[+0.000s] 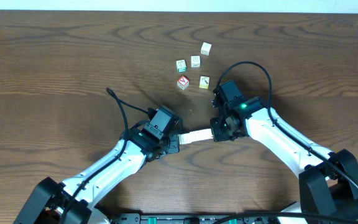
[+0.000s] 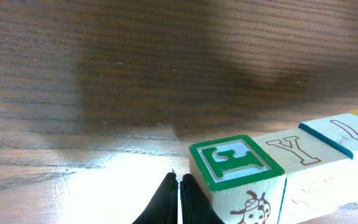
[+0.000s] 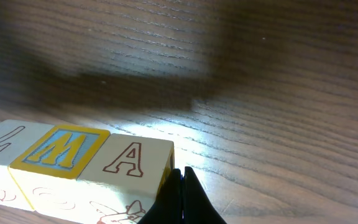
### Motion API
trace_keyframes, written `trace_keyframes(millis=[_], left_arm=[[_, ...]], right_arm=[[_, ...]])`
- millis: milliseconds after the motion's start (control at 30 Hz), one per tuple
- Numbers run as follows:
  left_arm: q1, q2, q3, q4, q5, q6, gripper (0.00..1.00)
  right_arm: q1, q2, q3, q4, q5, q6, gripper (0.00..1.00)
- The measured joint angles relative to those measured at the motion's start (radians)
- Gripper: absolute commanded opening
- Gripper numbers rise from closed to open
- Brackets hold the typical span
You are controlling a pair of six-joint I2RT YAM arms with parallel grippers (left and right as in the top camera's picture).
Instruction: Lift 5 blocks
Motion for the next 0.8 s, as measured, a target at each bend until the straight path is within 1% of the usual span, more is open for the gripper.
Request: trace_keyframes(millis=[800], left_arm=[[0.0, -0.029, 0.044, -0.031, -0.01, 0.0, 0.07]], right_arm=[[0.0, -0.087, 0.008, -0.04, 0.025, 0.0, 0.01]])
